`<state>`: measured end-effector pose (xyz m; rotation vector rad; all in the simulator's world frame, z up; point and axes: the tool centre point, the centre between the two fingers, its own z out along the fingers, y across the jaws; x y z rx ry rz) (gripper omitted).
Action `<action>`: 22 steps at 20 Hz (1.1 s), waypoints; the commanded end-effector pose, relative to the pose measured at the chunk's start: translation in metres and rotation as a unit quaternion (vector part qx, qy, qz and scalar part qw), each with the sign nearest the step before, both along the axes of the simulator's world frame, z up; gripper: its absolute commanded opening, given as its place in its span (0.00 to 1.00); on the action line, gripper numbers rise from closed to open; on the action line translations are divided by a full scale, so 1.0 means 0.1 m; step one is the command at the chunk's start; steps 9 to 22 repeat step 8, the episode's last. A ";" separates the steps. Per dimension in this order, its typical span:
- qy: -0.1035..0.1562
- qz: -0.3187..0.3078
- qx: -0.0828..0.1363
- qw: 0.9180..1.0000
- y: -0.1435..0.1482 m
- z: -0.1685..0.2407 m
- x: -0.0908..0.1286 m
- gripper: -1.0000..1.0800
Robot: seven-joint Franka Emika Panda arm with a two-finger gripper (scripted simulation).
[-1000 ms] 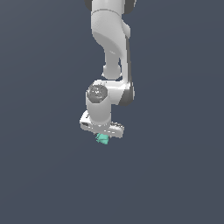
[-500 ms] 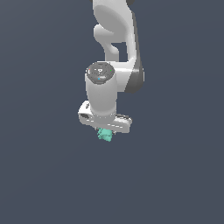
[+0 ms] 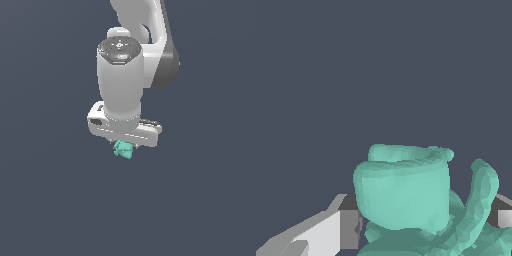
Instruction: Pick up the object and move it to a goal position.
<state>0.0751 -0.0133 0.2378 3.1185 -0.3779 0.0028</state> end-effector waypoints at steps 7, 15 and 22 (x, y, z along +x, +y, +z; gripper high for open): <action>0.001 0.000 0.000 1.000 0.04 0.18 0.07 0.00; 0.001 0.000 0.000 1.000 0.04 0.18 0.07 0.00; 0.001 0.000 0.000 1.000 0.04 0.18 0.07 0.00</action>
